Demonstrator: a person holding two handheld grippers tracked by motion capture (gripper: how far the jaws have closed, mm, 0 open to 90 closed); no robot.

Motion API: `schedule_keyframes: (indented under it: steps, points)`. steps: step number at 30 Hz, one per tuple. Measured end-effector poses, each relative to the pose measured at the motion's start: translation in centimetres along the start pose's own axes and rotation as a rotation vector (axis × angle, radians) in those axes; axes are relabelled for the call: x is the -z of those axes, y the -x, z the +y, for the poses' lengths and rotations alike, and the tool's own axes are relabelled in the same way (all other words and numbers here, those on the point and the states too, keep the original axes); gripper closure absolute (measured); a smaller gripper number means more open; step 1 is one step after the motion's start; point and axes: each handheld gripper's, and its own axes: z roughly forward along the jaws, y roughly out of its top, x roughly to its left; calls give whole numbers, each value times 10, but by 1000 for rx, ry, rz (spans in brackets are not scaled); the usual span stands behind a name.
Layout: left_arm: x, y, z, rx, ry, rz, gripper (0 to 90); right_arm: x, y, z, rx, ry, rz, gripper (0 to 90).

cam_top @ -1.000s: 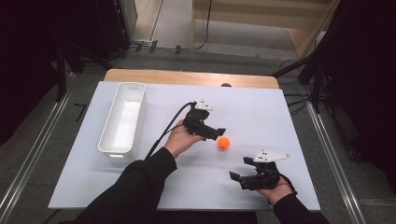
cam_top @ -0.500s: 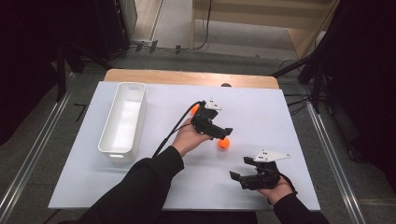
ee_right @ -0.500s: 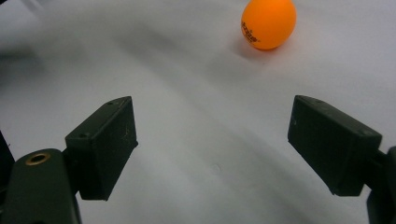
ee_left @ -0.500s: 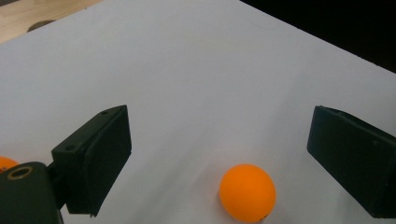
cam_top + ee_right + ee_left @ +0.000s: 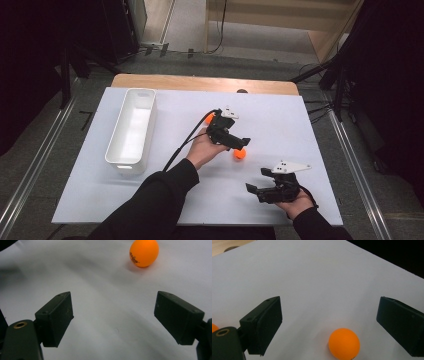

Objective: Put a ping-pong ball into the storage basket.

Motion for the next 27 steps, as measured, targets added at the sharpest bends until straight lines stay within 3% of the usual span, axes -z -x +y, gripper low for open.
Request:
schedule_keyframes:
  steps: [5, 13, 27]
  points:
    - [-2, 3, -2, -14, 3, 4, 67, 0, 0, 0, 3, 1, 2, 142]
    - [-5, 6, -9, -24, 30, -27, 67, 1, 0, 0, 4, 0, 0, 141]
    - [-11, 5, -23, -18, 1, -23, 67, 0, -1, 0, 4, -2, 1, 141]
